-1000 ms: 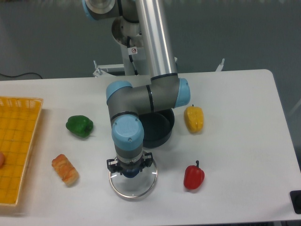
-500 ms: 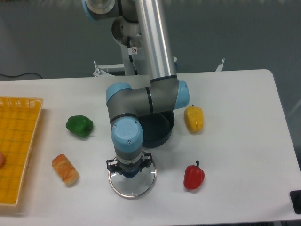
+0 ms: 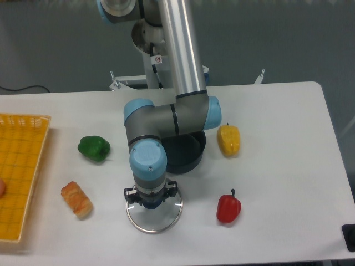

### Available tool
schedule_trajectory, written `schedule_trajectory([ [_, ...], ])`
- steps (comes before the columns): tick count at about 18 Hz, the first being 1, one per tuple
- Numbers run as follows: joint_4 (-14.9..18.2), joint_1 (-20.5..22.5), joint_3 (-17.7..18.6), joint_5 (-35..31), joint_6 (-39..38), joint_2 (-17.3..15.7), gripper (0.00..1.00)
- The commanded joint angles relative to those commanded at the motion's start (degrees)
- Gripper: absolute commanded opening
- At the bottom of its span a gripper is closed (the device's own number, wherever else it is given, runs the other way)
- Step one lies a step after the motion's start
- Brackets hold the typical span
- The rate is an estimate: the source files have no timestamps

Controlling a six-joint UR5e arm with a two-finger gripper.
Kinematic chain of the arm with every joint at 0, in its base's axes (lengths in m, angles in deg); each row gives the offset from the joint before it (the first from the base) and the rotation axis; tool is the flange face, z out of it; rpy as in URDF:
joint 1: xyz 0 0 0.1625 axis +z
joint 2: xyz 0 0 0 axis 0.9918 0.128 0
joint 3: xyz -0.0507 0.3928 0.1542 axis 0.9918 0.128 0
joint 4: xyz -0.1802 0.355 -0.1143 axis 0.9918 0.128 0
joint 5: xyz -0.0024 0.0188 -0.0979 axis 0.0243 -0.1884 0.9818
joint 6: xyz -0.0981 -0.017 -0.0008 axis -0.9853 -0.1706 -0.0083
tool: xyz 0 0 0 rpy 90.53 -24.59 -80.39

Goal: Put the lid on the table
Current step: 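Lower the held glass lid down onto the table surface, then open the gripper to release the lid knob and rise slightly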

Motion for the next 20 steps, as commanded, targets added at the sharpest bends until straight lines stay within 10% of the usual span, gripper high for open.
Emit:
schedule_trajectory([
  [20, 0.17, -0.17, 0.44, -5.89, -0.61, -0.09, 0.87],
])
